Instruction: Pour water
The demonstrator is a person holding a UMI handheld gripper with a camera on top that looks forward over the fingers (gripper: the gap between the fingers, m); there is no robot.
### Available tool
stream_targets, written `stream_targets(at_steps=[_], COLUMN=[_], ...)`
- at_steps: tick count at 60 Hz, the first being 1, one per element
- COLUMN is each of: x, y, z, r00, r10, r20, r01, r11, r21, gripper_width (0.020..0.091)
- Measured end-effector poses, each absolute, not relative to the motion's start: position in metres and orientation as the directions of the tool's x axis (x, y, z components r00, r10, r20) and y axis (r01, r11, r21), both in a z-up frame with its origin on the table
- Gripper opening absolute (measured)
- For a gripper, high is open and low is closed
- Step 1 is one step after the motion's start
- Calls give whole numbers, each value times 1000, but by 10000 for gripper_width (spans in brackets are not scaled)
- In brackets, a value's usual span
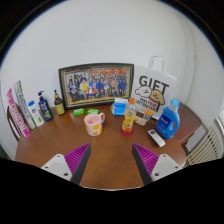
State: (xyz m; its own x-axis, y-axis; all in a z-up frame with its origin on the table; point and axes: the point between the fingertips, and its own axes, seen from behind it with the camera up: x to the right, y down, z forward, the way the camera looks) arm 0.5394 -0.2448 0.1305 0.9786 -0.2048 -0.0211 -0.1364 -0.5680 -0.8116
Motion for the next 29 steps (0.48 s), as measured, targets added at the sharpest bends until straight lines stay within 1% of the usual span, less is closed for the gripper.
stream_targets(at_steps=[12,29], x=[512,508], y=[-295,-311], z=[148,156], r00=[984,983], r10=[-174,-180], r20=[28,34], r01=[-79,-77], r11=[-578,-574], r21=[-812,-815], gripper_width=[857,858])
